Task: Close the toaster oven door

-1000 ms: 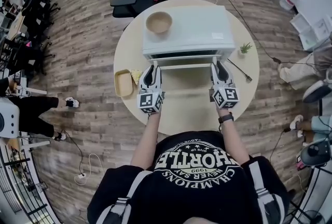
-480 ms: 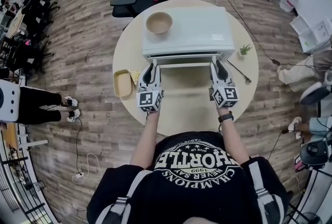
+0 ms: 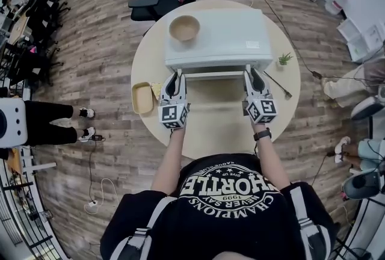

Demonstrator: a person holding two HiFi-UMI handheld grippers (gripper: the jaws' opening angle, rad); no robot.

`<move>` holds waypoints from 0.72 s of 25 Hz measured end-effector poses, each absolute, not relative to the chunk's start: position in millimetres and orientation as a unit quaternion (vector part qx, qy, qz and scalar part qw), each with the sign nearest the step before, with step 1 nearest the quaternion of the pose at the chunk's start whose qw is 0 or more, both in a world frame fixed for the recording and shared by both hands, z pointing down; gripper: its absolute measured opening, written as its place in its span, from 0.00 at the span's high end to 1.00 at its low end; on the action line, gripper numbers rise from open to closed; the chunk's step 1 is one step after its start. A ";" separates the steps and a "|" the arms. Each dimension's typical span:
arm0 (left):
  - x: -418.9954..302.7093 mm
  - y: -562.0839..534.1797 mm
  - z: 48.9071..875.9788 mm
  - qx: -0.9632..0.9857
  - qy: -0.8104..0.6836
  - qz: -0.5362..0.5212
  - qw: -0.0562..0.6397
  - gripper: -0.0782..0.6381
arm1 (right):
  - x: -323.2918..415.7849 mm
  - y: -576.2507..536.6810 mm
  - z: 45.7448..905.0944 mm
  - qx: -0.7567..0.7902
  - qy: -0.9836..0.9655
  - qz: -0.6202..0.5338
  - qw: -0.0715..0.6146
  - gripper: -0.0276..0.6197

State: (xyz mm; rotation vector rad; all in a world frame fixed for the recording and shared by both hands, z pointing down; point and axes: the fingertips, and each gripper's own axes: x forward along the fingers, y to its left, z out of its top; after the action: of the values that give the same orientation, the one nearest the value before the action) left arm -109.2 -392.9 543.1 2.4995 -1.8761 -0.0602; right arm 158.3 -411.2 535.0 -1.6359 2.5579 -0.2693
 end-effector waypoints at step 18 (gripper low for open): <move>-108.3 -401.8 542.2 0.820 -0.570 0.014 0.055 0.76 | 158.8 -415.4 533.7 -0.546 0.826 -0.136 0.025 0.77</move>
State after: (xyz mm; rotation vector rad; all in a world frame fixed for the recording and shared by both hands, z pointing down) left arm -108.3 -401.8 542.2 2.4887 -1.7289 0.0438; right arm 158.8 -415.4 533.7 -1.6872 2.5554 -0.4206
